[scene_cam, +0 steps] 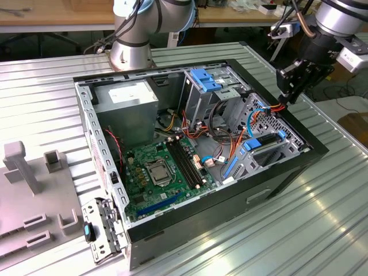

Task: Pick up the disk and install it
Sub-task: 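Insert the first disk wire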

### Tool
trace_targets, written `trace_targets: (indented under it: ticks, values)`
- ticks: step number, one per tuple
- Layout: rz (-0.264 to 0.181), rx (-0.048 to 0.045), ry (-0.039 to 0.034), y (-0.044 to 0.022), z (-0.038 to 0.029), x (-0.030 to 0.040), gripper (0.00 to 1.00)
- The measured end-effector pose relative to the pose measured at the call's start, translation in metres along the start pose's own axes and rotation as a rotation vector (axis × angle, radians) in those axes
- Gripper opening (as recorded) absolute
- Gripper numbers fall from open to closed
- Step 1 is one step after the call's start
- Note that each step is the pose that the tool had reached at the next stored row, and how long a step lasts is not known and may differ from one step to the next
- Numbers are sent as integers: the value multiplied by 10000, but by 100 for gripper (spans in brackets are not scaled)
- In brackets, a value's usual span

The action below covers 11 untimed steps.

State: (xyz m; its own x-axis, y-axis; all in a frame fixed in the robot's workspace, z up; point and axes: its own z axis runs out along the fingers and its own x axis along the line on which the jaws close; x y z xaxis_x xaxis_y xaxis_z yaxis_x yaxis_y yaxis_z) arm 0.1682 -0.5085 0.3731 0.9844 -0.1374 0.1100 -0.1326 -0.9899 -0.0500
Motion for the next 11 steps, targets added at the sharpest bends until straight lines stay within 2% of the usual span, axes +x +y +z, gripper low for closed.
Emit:
trace_targets:
  ticks: [11]
  values:
    - [58, 47, -4, 28, 56, -3, 30]
